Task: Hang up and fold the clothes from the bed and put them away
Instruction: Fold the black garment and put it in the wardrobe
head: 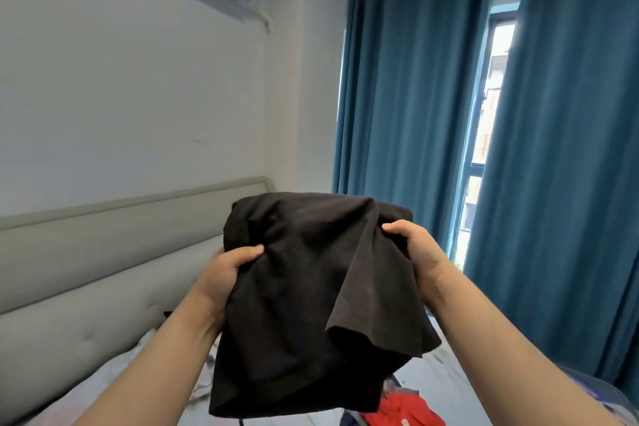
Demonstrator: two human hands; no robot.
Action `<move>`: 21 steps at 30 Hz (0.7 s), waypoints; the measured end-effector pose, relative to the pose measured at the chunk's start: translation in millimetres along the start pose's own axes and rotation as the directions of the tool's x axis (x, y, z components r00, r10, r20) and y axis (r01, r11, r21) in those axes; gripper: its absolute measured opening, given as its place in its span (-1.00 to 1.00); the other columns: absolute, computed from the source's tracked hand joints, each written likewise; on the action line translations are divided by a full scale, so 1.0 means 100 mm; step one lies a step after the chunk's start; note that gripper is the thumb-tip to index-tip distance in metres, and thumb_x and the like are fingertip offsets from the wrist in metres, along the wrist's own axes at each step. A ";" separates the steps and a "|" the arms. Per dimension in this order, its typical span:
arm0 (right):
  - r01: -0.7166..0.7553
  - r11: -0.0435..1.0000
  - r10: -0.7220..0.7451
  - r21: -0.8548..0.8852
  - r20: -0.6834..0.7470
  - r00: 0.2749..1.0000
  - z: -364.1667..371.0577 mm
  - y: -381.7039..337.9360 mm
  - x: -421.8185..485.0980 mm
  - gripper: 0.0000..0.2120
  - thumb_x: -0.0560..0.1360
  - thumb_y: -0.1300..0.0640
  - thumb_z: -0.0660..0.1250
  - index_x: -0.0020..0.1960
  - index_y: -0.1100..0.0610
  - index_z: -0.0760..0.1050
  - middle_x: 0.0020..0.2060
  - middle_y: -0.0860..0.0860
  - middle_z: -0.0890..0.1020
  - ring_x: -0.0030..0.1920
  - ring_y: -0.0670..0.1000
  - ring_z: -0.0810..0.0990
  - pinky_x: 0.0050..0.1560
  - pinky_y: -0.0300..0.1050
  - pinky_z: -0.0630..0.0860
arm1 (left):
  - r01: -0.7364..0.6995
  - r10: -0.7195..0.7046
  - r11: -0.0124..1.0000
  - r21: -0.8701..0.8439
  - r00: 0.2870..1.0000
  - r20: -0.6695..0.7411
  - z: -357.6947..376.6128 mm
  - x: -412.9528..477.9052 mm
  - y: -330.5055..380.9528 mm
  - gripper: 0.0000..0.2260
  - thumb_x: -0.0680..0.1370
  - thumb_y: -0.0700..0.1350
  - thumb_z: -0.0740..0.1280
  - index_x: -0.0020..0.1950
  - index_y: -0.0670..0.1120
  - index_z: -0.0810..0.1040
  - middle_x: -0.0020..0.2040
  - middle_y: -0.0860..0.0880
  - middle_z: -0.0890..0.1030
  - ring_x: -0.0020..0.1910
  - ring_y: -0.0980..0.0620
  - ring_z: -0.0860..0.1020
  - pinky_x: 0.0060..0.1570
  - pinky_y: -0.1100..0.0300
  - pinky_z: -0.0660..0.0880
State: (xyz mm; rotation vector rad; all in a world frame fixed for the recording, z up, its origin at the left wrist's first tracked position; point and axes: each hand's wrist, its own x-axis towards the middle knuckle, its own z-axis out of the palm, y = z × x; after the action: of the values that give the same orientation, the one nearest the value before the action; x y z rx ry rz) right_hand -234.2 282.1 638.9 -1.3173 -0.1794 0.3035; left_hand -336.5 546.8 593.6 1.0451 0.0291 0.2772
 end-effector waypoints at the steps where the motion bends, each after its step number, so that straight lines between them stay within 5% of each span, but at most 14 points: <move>1: -0.016 1.000 0.016 -0.024 -0.004 1.000 0.10 0.06 0.04 -0.59 0.34 0.04 0.45 0.11 0.24 0.67 0.05 0.23 0.70 -0.01 0.24 0.66 0.20 0.07 0.53 | -0.037 0.038 0.999 0.004 0.998 -0.043 -0.06 -0.07 0.08 -0.49 0.36 -0.21 0.33 0.28 -0.39 0.51 0.15 -0.32 0.60 0.06 -0.24 0.62 0.11 -0.02 0.57; 3: -0.017 0.999 0.019 -0.037 0.055 0.998 0.33 0.19 0.12 -0.55 0.42 0.01 0.46 0.23 0.23 0.61 0.07 0.18 0.70 0.03 0.16 0.63 0.18 0.03 0.48 | -0.108 0.110 0.994 0.022 0.986 -0.126 -0.20 -0.24 0.24 -0.49 0.35 -0.20 0.34 0.26 -0.41 0.52 0.20 -0.33 0.58 0.16 -0.27 0.57 0.23 -0.07 0.50; 7: 0.030 0.999 -0.027 -0.011 0.192 0.981 0.88 0.44 0.14 -0.62 0.52 -0.16 0.41 0.18 0.09 0.60 -0.01 0.09 0.74 0.00 0.14 0.73 0.12 0.12 0.63 | -0.214 0.227 0.974 0.077 0.934 -0.276 -0.55 -0.64 0.49 -0.61 0.34 -0.20 0.33 0.11 -0.36 0.61 0.00 -0.24 0.65 -0.12 -0.15 0.68 -0.14 0.11 0.64; 9: 0.060 0.998 -0.051 -0.031 0.233 0.971 1.21 0.55 0.07 -0.64 0.53 -0.22 0.36 0.10 0.05 0.61 -0.08 0.03 0.75 -0.07 0.09 0.74 -0.06 0.02 0.66 | -0.247 0.270 0.963 0.107 0.887 -0.375 -0.76 -0.86 0.61 -0.54 0.34 -0.19 0.35 0.20 -0.37 0.56 0.06 -0.28 0.63 -0.05 -0.20 0.66 -0.08 0.07 0.63; 13: 0.282 0.940 -0.228 -0.190 0.262 0.938 1.92 0.74 -0.13 -0.68 0.59 -0.22 0.26 -0.08 0.00 0.60 -0.22 -0.12 0.70 -0.11 -0.02 0.66 -0.18 -0.09 0.53 | -0.321 0.382 0.924 0.207 0.741 -0.553 -1.18 -1.33 0.83 -0.80 0.41 -0.24 0.39 -0.01 -0.26 0.70 0.00 -0.29 0.69 -0.08 -0.24 0.69 -0.17 0.05 0.61; 16: 0.307 0.936 -0.226 -0.173 0.373 0.900 2.48 0.84 -0.24 -0.74 0.60 -0.13 0.27 -0.06 0.02 0.60 -0.14 -0.06 0.70 -0.07 -0.02 0.64 -0.10 -0.04 0.53 | -0.354 0.433 0.898 0.261 0.612 -0.662 -1.53 -1.69 1.02 -0.82 0.49 -0.28 0.36 0.05 -0.26 0.68 0.00 -0.28 0.69 -0.08 -0.24 0.69 -0.20 0.04 0.62; 18: 0.254 0.962 -0.179 -0.104 0.461 0.869 2.83 0.93 -0.31 -0.81 0.48 -0.03 0.32 -0.03 0.06 0.56 -0.14 0.02 0.67 -0.08 0.05 0.62 -0.11 -0.01 0.51 | -0.343 0.463 0.884 0.318 0.534 -0.708 -1.77 -1.92 1.14 -0.79 0.49 -0.24 0.39 0.10 -0.24 0.67 0.02 -0.25 0.69 -0.03 -0.24 0.69 -0.06 -0.03 0.62; 21: 0.248 0.966 -0.172 -0.076 0.528 0.832 3.35 1.08 -0.38 -0.64 0.24 0.02 0.24 0.04 0.00 0.44 -0.10 0.04 0.59 -0.14 0.02 0.56 -0.23 -0.08 0.42 | -0.313 0.514 0.856 0.411 0.438 -0.737 -2.12 -2.22 1.35 -0.73 0.49 -0.17 0.44 0.19 -0.14 0.64 0.05 -0.13 0.71 0.03 -0.20 0.67 0.15 -0.13 0.56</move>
State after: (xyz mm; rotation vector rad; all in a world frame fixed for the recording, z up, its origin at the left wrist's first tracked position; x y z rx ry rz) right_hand -383.4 602.6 617.5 -1.3171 -0.8145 0.4609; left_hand -611.8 736.8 578.7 1.0353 0.7016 1.2692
